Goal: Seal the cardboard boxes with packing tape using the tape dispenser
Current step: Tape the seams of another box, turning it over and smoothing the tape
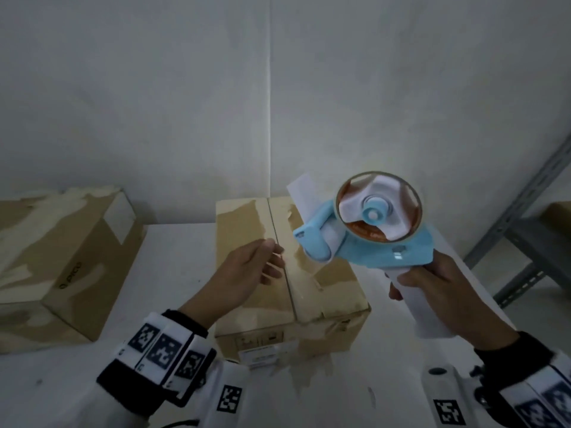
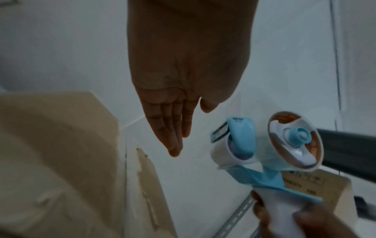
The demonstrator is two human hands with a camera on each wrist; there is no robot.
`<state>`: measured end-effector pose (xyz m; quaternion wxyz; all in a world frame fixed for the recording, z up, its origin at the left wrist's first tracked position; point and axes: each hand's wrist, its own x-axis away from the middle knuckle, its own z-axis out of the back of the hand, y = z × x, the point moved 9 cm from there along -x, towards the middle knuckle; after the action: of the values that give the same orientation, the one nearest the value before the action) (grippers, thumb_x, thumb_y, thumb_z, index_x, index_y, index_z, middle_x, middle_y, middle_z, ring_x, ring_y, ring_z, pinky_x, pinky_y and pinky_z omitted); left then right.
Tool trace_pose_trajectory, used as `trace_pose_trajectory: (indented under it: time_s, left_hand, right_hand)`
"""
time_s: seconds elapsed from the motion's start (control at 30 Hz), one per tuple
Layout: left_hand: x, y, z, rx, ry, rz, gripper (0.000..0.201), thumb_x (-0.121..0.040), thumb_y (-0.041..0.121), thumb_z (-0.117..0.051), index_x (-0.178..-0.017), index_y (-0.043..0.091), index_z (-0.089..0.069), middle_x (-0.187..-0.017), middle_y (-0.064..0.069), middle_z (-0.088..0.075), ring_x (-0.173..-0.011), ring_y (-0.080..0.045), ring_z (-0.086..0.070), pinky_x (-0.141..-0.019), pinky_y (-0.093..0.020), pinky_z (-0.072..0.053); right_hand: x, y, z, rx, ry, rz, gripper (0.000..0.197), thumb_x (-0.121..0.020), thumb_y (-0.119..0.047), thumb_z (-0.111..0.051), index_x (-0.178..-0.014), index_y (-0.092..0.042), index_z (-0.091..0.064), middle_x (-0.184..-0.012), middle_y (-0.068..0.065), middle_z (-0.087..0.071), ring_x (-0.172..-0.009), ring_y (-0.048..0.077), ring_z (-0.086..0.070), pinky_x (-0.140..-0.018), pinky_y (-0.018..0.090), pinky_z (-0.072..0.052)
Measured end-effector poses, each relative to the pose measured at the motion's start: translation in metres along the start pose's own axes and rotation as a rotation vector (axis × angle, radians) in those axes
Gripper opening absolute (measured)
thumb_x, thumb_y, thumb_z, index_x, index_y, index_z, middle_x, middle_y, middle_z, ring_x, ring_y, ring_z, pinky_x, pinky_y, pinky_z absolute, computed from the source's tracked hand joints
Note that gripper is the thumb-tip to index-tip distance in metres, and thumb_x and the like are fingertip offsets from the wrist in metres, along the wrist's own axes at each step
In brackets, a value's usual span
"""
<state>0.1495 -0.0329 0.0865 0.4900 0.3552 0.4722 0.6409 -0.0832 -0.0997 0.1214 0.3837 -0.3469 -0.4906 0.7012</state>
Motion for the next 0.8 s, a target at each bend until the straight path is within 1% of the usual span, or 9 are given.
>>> trace_pose_trajectory:
  time_s: [0.07,0.13,0.17,0.23,0.3,0.4,0.57,0.7,0.8]
  left_hand:
    - [0.002,-0.009,-0.012,0.157,-0.079,0.168,0.039,-0.098,0.038,-0.027,-0.088,0.019,-0.059,-0.082,-0.003,-0.067,-0.065,-0.009,-0.065,-0.058,-0.019,-0.053]
    - [0.008,-0.019,-0.023,0.208,-0.147,0.301,0.042,-0.097,0.044,-0.026,-0.091,0.018,-0.059,-0.086,-0.003,-0.067,-0.072,-0.016,-0.065,-0.063,-0.025,-0.054]
    - [0.012,-0.023,-0.027,0.224,-0.174,0.354,0.043,-0.097,0.045,-0.027,-0.092,0.017,-0.059,-0.087,-0.003,-0.067,-0.074,-0.017,-0.065,-0.064,-0.026,-0.055]
    - [0.018,-0.030,-0.033,0.249,-0.238,0.414,0.042,-0.098,0.041,-0.030,-0.094,0.011,-0.058,-0.086,-0.006,-0.067,-0.073,-0.017,-0.065,-0.063,-0.025,-0.055]
    - [0.024,-0.032,-0.036,0.290,-0.301,0.436,0.032,-0.097,0.032,-0.038,-0.089,0.008,-0.058,-0.078,-0.006,-0.066,-0.066,-0.015,-0.066,-0.059,-0.022,-0.053]
    - [0.026,-0.032,-0.031,0.387,-0.327,0.444,0.024,-0.094,0.023,-0.045,-0.078,0.009,-0.057,-0.066,-0.001,-0.065,-0.060,-0.011,-0.065,-0.056,-0.020,-0.053]
    - [0.023,-0.039,-0.020,0.513,-0.273,0.479,0.018,-0.091,0.016,-0.049,-0.079,0.007,-0.059,-0.064,0.001,-0.068,-0.062,-0.007,-0.068,-0.053,-0.020,-0.055]
    - [0.021,-0.045,-0.009,0.527,-0.224,0.505,0.013,-0.088,0.008,-0.052,-0.077,0.007,-0.059,-0.059,0.001,-0.065,-0.055,-0.006,-0.065,-0.055,-0.019,-0.056]
    - [0.025,-0.050,-0.006,0.496,-0.240,0.541,0.014,-0.088,0.005,-0.051,-0.077,0.005,-0.059,-0.055,0.000,-0.063,-0.050,-0.006,-0.061,-0.054,-0.018,-0.056]
  right_hand:
    - [0.000,-0.003,-0.013,-0.026,-0.055,0.000,0.018,-0.061,-0.012,-0.046,-0.074,-0.012,-0.058,-0.052,0.003,-0.063,-0.048,0.012,-0.056,-0.051,0.015,-0.047]
    - [-0.001,-0.004,-0.023,-0.064,-0.096,-0.003,0.016,-0.060,-0.009,-0.047,-0.069,-0.010,-0.060,-0.050,0.006,-0.061,-0.047,0.016,-0.055,-0.049,0.017,-0.047]
    - [-0.002,-0.003,-0.026,-0.086,-0.108,-0.009,0.018,-0.059,-0.008,-0.047,-0.065,-0.013,-0.063,-0.049,0.007,-0.059,-0.047,0.018,-0.055,-0.049,0.018,-0.046]
    - [-0.005,-0.002,-0.031,-0.097,-0.129,-0.013,0.023,-0.058,-0.008,-0.047,-0.058,-0.021,-0.066,-0.049,0.009,-0.059,-0.048,0.020,-0.055,-0.050,0.021,-0.047]
    - [-0.008,-0.003,-0.035,-0.078,-0.156,0.000,0.024,-0.059,-0.010,-0.048,-0.061,-0.026,-0.066,-0.050,0.009,-0.059,-0.050,0.022,-0.056,-0.053,0.025,-0.046]
    - [-0.012,-0.004,-0.037,-0.081,-0.172,0.024,0.019,-0.057,-0.015,-0.053,-0.063,-0.028,-0.066,-0.054,0.010,-0.060,-0.051,0.022,-0.056,-0.054,0.027,-0.046]
    - [-0.015,0.002,-0.042,-0.114,-0.194,0.039,0.030,-0.060,-0.007,-0.047,-0.061,-0.030,-0.066,-0.052,0.006,-0.059,-0.051,0.020,-0.056,-0.054,0.026,-0.046]
    - [-0.016,0.006,-0.048,-0.105,-0.231,0.058,0.020,-0.058,-0.012,-0.055,-0.062,-0.028,-0.066,-0.052,0.006,-0.060,-0.051,0.019,-0.057,-0.054,0.027,-0.047]
    - [-0.017,0.009,-0.053,-0.098,-0.265,0.069,0.024,-0.061,-0.007,-0.051,-0.059,-0.027,-0.065,-0.051,-0.002,-0.060,-0.050,0.014,-0.057,-0.053,0.024,-0.048]
